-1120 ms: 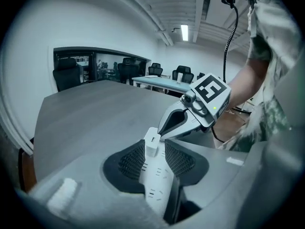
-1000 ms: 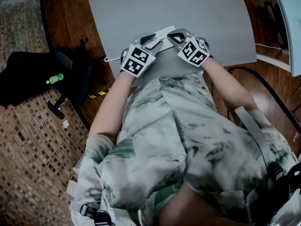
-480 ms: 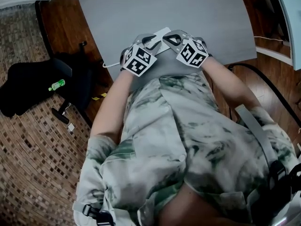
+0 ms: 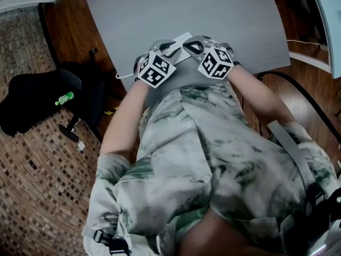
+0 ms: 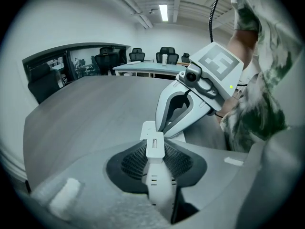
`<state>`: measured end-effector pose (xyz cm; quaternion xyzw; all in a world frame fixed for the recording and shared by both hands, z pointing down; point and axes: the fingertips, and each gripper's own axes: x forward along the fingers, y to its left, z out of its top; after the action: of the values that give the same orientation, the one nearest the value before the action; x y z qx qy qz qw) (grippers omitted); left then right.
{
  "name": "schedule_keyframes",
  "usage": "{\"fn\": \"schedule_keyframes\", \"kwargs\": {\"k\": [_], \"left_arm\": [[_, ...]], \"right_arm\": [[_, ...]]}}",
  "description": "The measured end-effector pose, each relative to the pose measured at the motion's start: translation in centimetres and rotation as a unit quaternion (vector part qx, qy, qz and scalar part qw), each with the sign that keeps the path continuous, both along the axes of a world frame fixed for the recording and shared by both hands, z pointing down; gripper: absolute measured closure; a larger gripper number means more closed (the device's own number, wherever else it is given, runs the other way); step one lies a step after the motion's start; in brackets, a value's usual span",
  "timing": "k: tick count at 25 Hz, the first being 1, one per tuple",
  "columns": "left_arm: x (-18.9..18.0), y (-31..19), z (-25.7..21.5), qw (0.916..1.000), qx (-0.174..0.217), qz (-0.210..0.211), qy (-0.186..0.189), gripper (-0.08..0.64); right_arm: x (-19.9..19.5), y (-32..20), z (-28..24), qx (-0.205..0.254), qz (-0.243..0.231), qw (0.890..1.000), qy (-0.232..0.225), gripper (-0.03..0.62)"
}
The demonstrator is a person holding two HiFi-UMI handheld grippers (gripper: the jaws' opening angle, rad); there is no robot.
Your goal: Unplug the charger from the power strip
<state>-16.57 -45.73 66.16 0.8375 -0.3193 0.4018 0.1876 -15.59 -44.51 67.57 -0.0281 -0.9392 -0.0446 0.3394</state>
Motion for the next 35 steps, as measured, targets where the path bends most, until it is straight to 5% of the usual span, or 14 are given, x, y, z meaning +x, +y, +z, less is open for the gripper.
{"fn": "schedule_keyframes", "kwargs": {"k": [5, 11, 16, 20, 26, 35], "left_arm": [[0.1, -0.1, 0.0, 0.9994, 0.010, 0.018, -0.029, 0.454], [0.0, -3.6, -7.1, 0.9961, 0.088, 0.009, 0.008, 0.454], [-0.6, -3.4, -8.8, 0.9962, 0.080, 0.035, 0.004, 0.453], [-1.4, -2.2, -9.7, 0.9968, 0.076, 0.020, 0.014, 0.453], [-3.2, -0.2, -13.6, 0.9938, 0.108, -0.009, 0.028, 0.453], [-5.2, 9.7, -20.2, 0.9822, 0.171, -0.039, 0.067, 0.453]], "right_arm": [[-0.2, -0.2, 0.3, 0.009, 0.000, 1.000, 0.020, 0.592], [-0.2, -0.2, 0.3, 0.011, 0.003, 0.999, 0.036, 0.595], [-0.3, -0.3, 0.7, 0.011, -0.010, 0.999, 0.048, 0.595], [-0.4, -0.5, 0.9, 0.044, -0.020, 0.997, 0.053, 0.589], [0.0, -1.2, -2.2, 0.067, 0.035, 0.997, 0.012, 0.589], [2.3, 7.1, -7.7, 0.042, 0.089, 0.995, -0.015, 0.589]]}}
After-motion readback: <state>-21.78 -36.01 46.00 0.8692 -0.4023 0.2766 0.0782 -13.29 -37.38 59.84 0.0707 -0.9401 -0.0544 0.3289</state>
